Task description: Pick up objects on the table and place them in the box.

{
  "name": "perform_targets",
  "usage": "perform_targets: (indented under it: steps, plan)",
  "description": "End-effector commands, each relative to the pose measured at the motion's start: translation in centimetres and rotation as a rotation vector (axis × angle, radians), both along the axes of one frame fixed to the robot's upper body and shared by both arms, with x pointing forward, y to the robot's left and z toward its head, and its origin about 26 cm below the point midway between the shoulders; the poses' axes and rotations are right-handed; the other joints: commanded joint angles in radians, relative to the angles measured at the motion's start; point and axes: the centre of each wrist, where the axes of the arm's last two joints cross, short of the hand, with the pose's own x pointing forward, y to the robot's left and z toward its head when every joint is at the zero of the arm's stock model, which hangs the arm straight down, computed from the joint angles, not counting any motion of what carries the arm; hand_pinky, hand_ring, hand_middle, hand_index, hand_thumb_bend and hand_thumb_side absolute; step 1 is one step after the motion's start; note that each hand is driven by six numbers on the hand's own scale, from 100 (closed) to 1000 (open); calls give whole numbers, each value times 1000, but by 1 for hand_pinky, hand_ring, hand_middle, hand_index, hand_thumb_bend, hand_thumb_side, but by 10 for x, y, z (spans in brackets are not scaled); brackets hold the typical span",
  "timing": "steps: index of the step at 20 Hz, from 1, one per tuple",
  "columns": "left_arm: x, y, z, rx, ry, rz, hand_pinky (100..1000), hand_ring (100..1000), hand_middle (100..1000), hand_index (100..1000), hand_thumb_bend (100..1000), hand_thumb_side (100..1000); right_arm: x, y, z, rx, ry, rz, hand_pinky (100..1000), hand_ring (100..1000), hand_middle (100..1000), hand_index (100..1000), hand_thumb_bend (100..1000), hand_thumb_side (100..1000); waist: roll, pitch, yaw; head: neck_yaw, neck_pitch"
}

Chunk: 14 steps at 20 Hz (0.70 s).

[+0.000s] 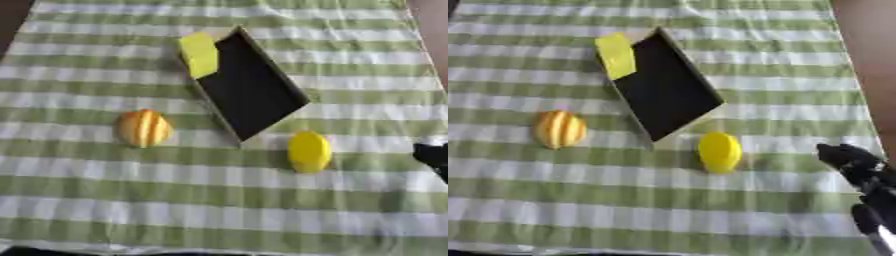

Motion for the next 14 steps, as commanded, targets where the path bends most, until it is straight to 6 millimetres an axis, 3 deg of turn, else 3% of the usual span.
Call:
perform_targets:
  steps: [1,8,14]
  plan:
    - [-2,2,12,34,-28,-5,737,812,736,774,100,573,0,0,5,-57,-79,71,1000,1000,904,1000,100,470,3,-17,-1,3,-6]
    - [-2,2,11,54,-47,-26,748,816,739,775,100,580,0,-2,6,-75,-91,72,1000,1000,902,1000,100,470,2,-20,-3,1,-2]
    - [-2,1,13,67,-48,-22,747,815,736,776,100,571,6,-11,21,-150,-111,57,1000,1000,895,1000,100,470,-3,-27,-1,-7,1]
